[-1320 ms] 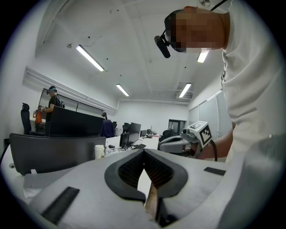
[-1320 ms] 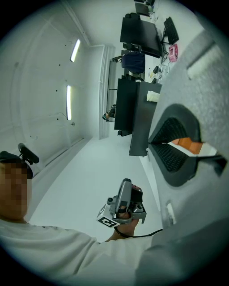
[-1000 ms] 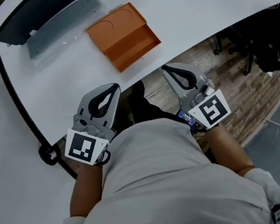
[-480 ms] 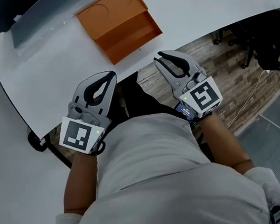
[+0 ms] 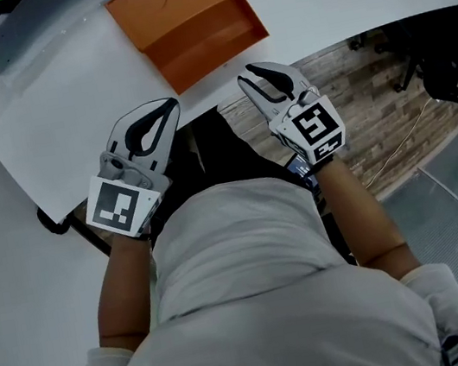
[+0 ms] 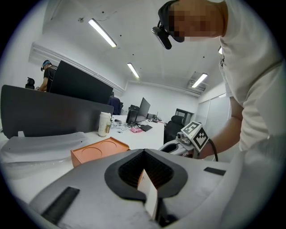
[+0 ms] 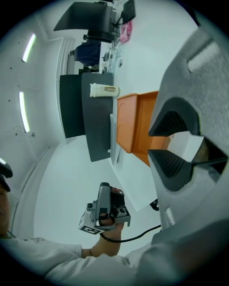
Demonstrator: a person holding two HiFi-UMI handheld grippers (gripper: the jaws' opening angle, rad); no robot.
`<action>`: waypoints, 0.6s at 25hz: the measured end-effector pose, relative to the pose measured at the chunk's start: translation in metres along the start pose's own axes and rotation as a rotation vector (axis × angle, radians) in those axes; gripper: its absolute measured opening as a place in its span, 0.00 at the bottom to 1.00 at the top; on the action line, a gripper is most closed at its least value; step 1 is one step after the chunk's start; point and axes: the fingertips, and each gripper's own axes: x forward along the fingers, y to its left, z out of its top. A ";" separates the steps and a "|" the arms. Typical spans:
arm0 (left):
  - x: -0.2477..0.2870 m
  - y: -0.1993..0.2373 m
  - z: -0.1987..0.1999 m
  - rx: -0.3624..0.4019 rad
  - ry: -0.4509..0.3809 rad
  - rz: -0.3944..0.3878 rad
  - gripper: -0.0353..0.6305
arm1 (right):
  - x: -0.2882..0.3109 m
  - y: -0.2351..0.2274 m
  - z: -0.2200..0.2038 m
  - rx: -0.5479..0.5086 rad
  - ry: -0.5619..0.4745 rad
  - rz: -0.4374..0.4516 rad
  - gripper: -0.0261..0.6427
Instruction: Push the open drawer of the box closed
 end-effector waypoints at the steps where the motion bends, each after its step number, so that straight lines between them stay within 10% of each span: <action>1: 0.001 0.002 -0.003 -0.003 0.009 0.007 0.05 | 0.003 -0.001 -0.004 0.006 0.011 0.001 0.18; 15: 0.013 0.026 -0.053 -0.036 0.088 0.049 0.05 | 0.053 -0.014 -0.069 0.088 0.131 0.009 0.18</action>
